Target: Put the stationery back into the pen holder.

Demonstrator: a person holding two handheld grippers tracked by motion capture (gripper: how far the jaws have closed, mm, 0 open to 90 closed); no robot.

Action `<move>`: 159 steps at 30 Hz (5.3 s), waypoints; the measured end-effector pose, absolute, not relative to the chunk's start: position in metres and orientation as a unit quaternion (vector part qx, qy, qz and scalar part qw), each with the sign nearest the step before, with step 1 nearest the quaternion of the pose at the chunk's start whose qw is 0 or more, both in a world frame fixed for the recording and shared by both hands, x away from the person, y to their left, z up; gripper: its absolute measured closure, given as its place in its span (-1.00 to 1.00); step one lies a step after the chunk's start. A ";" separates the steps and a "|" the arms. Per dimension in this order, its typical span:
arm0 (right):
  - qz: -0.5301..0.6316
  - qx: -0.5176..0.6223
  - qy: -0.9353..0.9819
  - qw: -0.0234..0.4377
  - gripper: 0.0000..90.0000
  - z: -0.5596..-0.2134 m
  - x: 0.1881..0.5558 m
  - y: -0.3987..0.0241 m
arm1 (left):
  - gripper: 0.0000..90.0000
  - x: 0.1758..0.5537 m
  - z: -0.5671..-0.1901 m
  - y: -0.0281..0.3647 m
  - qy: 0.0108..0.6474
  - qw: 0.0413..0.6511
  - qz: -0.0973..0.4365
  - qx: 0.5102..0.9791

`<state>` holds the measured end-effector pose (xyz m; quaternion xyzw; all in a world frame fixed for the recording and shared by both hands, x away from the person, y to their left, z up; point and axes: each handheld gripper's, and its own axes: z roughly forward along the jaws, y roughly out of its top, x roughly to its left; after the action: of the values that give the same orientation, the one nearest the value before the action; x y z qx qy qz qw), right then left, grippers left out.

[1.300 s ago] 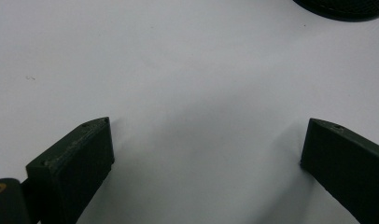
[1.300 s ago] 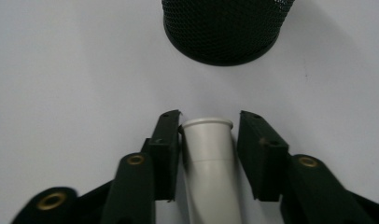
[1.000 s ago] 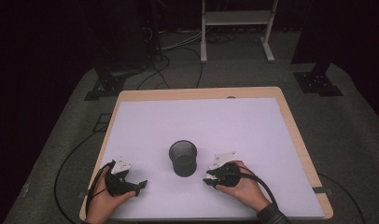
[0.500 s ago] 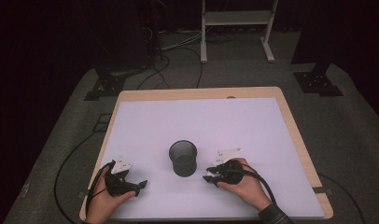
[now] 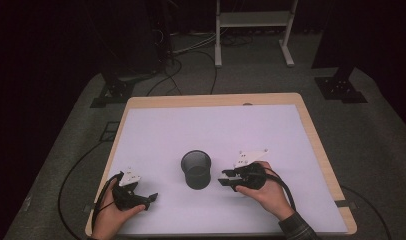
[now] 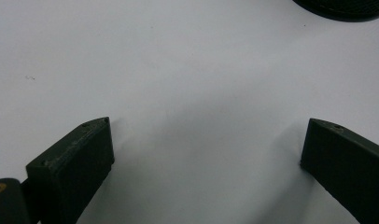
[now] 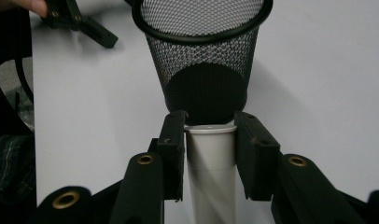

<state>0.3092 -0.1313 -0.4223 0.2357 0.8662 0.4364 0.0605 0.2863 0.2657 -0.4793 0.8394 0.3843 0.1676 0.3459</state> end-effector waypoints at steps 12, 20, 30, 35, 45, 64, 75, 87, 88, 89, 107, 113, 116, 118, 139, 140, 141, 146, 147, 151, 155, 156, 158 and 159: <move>0.470 0.235 0.848 0.066 0.43 -0.400 0.313 -0.137 | -0.96 0.286 -0.479 0.266 0.385 0.347 0.167 0.839; 0.489 0.231 0.838 0.072 0.43 -0.386 0.315 -0.137 | -0.96 0.286 -0.479 0.266 0.384 0.346 0.167 0.839; 0.510 0.222 0.827 0.075 0.43 -0.368 0.321 -0.131 | -0.96 0.286 -0.479 0.266 0.383 0.345 0.168 0.840; 0.519 0.216 0.823 0.077 0.43 -0.361 0.326 -0.126 | -0.96 0.286 -0.479 0.266 0.384 0.345 0.166 0.840; 0.535 0.199 0.817 0.082 0.43 -0.345 0.333 -0.108 | -0.96 0.286 -0.479 0.266 0.384 0.346 0.166 0.840; 0.536 0.188 0.819 0.081 0.43 -0.337 0.354 -0.071 | -0.96 0.286 -0.479 0.266 0.383 0.345 0.167 0.840; 0.524 0.185 0.828 0.072 0.43 -0.347 0.360 -0.058 | -0.96 0.286 -0.479 0.266 0.383 0.346 0.167 0.840; 0.513 0.185 0.836 0.060 0.42 -0.360 0.362 -0.052 | -0.96 0.286 -0.479 0.266 0.383 0.345 0.167 0.840; 0.510 0.184 0.838 0.060 0.43 -0.362 0.362 -0.052 | -0.96 0.286 -0.479 0.266 0.383 0.345 0.167 0.840; 0.508 0.186 0.839 0.059 0.42 -0.364 0.362 -0.052 | -0.96 0.286 -0.479 0.266 0.383 0.345 0.167 0.840; 0.470 0.195 0.860 0.047 0.42 -0.398 0.362 -0.054 | -0.96 0.286 -0.479 0.266 0.384 0.347 0.168 0.839; 0.462 0.195 0.864 0.046 0.42 -0.403 0.360 -0.053 | -0.96 0.287 -0.479 0.266 0.383 0.347 0.169 0.839; 0.458 0.194 0.866 0.047 0.42 -0.404 0.360 -0.052 | -0.96 0.287 -0.479 0.266 0.383 0.347 0.169 0.839; 0.458 0.193 0.867 0.048 0.42 -0.404 0.360 -0.052 | -0.96 0.287 -0.479 0.266 0.383 0.347 0.169 0.839; 0.467 0.193 0.861 0.067 0.16 -0.386 0.348 -0.088 | -0.96 0.286 -0.479 0.266 0.385 0.346 0.166 0.839; 0.465 0.194 0.861 0.068 0.13 -0.386 0.348 -0.090 | -0.96 0.286 -0.479 0.266 0.385 0.346 0.166 0.839; 0.464 0.193 0.862 0.069 0.10 -0.386 0.348 -0.093 | -0.96 0.286 -0.479 0.266 0.385 0.346 0.166 0.839; 0.461 0.206 0.860 0.073 -0.14 -0.390 0.345 -0.107 | -0.96 0.287 -0.479 0.266 0.384 0.347 0.167 0.839; 0.460 0.209 0.860 0.075 -0.19 -0.391 0.344 -0.111 | -0.96 0.287 -0.479 0.266 0.384 0.347 0.166 0.839; 0.458 0.222 0.857 0.084 -0.34 -0.395 0.339 -0.127 | -0.96 0.287 -0.479 0.266 0.384 0.346 0.167 0.840; 0.449 0.236 0.857 0.095 -0.44 -0.402 0.334 -0.143 | -0.96 0.286 -0.480 0.266 0.385 0.348 0.167 0.838; 0.447 0.240 0.856 0.098 -0.45 -0.403 0.333 -0.147 | -0.96 0.286 -0.480 0.266 0.385 0.347 0.167 0.839; 0.442 0.246 0.856 0.103 -0.47 -0.406 0.330 -0.154 | -0.96 0.286 -0.479 0.266 0.385 0.347 0.167 0.839; 0.441 0.249 0.856 0.105 -0.47 -0.407 0.328 -0.158 | -0.96 0.286 -0.479 0.266 0.385 0.347 0.167 0.839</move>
<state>0.3285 -0.1581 -0.4071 0.2493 0.8559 0.4408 0.1052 0.2863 0.2658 -0.4795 0.8389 0.3850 0.1669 0.3467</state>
